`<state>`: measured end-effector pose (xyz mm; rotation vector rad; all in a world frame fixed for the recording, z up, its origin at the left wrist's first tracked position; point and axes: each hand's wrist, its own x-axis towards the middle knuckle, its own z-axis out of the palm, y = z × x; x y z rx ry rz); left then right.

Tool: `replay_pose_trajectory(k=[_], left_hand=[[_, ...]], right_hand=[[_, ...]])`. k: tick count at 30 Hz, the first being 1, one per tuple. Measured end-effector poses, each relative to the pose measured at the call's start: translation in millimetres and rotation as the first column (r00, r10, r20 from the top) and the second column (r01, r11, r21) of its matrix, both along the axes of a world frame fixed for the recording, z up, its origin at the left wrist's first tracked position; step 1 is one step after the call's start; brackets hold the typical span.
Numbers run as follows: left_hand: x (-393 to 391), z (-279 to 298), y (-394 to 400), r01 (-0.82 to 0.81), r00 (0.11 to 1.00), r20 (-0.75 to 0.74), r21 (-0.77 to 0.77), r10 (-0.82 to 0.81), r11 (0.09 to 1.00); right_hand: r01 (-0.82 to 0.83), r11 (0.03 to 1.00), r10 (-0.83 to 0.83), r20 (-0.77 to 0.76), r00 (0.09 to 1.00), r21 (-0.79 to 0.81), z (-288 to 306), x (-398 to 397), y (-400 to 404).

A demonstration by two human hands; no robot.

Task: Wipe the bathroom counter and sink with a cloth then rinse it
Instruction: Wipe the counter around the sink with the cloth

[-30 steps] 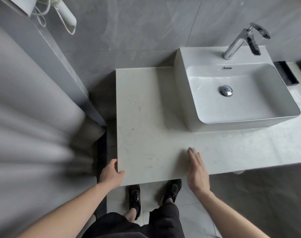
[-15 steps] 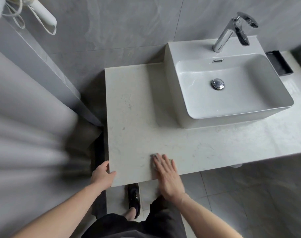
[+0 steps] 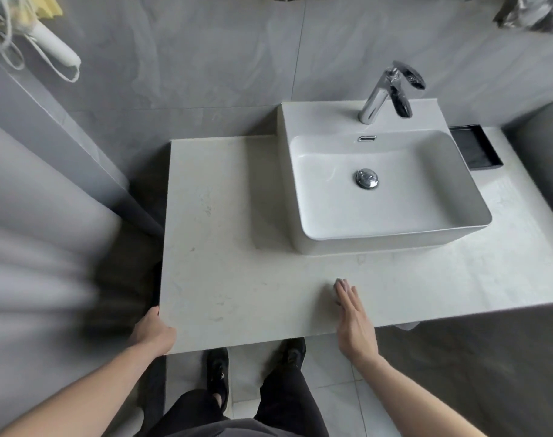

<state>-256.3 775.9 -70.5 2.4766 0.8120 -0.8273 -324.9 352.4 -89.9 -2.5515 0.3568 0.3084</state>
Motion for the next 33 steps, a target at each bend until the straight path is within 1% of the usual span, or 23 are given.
replay_pose_trajectory(k=[2, 4, 5, 7, 9, 13, 15, 18, 19, 21, 23, 24, 26, 29, 33], left_hand=[[-4, 5, -15, 0.040, 0.998, 0.051, 0.058, -0.043, 0.997], [-9, 8, -34, 0.156, 0.979, 0.119, 0.088, -0.166, 0.984], [-10, 9, -44, 0.223, 0.964, 0.126, 0.099, -0.234, 0.970], [-14, 9, -68, 0.317, 0.939, 0.103, 0.102, -0.327, 0.943], [-15, 10, -92, 0.353, 0.929, 0.083, 0.088, -0.360, 0.932], [-17, 10, -133, 0.396, 0.917, 0.047, 0.039, -0.397, 0.918], [-15, 8, -147, 0.425, 0.905, 0.022, 0.020, -0.426, 0.905], [-13, 3, -156, 0.464, 0.886, -0.026, 0.019, -0.463, 0.886], [-14, 2, -157, 0.471, 0.882, -0.039, 0.022, -0.470, 0.882], [-18, 2, -156, 0.499, 0.866, -0.052, 0.041, -0.497, 0.866], [-19, 4, -155, 0.525, 0.851, -0.052, 0.064, -0.523, 0.849], [-19, 6, -155, 0.532, 0.847, -0.052, 0.066, -0.529, 0.844], [-20, 6, -156, 0.536, 0.844, -0.049, 0.059, -0.534, 0.842], [-20, 6, -157, 0.536, 0.844, -0.036, 0.053, -0.535, 0.842], [-21, 5, -155, 0.547, 0.837, -0.042, 0.056, -0.546, 0.835]], right_hand=[[-0.138, 0.988, 0.137, 0.027, 0.990, 0.069, 0, 10, 30], [-0.289, 0.950, 0.283, 0.066, 0.957, 0.116, -1, 21, 59], [-0.365, 0.923, 0.360, 0.062, 0.931, 0.126, -2, 25, 72], [-0.469, 0.877, 0.472, -0.005, 0.881, 0.102, -5, 28, 87], [-0.531, 0.845, 0.535, -0.055, 0.843, 0.067, -10, 28, 85], [-0.587, 0.810, 0.586, -0.063, 0.808, -0.002, -17, 23, 42], [-0.536, 0.843, 0.533, -0.068, 0.843, -0.043, -16, 17, 6], [-0.399, 0.909, 0.388, -0.105, 0.916, -0.117, -9, 8, -53], [-0.337, 0.930, 0.322, -0.118, 0.939, -0.146, -8, 5, -73], [-0.166, 0.969, 0.140, -0.148, 0.979, -0.183, -9, 2, -108], [-0.012, 0.980, -0.025, -0.177, 0.984, -0.201, -10, 1, -133], [0.028, 0.978, -0.066, -0.183, 0.981, -0.206, -10, 1, -140], [0.058, 0.975, -0.095, -0.163, 0.982, -0.216, -8, 2, -143], [0.052, 0.974, -0.087, -0.154, 0.984, -0.219, -10, 6, -128], [0.155, 0.964, -0.198, -0.195, 0.961, -0.217, -17, 16, -89]])
